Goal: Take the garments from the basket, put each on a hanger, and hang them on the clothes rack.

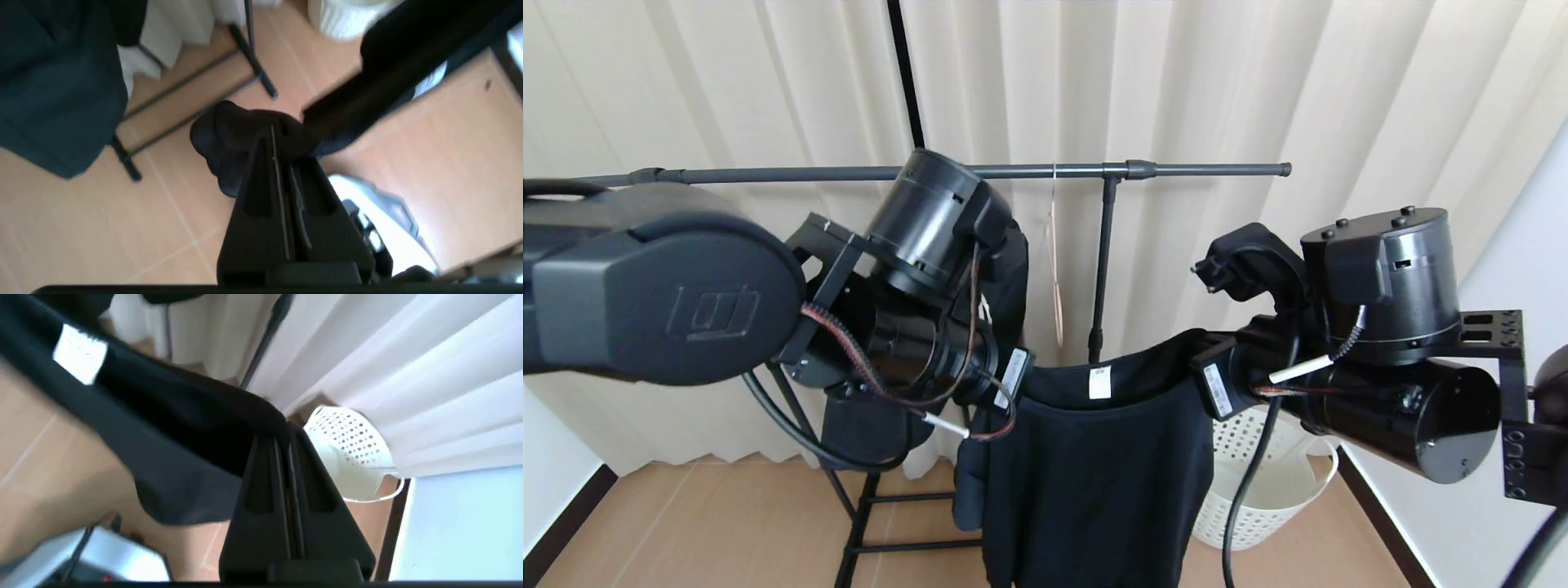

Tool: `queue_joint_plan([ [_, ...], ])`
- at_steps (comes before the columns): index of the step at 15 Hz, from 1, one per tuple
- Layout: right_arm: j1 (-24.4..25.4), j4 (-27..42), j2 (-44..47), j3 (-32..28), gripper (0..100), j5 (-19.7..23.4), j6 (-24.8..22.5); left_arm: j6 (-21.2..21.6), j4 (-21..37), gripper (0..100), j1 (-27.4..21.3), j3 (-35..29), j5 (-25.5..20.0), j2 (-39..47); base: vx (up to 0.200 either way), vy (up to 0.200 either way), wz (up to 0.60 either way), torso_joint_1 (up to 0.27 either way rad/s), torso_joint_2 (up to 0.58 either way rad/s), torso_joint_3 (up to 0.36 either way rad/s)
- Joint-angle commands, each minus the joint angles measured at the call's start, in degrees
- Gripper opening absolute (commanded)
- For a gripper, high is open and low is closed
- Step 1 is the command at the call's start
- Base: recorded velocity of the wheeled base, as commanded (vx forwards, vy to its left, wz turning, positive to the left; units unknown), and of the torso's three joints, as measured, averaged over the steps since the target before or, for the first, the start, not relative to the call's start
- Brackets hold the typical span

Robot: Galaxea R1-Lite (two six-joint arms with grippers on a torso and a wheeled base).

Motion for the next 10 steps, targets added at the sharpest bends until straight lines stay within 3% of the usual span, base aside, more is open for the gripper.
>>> queue_joint_plan([
  [1,-0.4,-3.1,4.3,-0.8,0,-0.1,2.2,0.4,-0.1,0,-3.5,6.3,0.1,-2.9,0.000,0.000,0.00,0.000,0.00,0.000],
  [4,2.0,-11.0,9.7,-3.4,0,-0.1,9.4,-4.7,-1.4,0,-10.0,7.6,-0.4,-2.1,0.000,0.000,0.00,0.000,0.00,0.000],
  [6,4.0,-15.3,10.9,-3.2,0,-0.1,10.4,-9.4,-6.9,0,-13.9,7.6,-0.4,-0.1,0.000,0.000,0.00,0.000,0.00,0.000],
  [10,5.1,-16.7,10.8,-3.2,0,0.3,12.2,-15.6,-9.9,0,-15.1,7.1,-2.6,1.0,0.000,0.000,0.00,0.000,0.00,0.000],
])
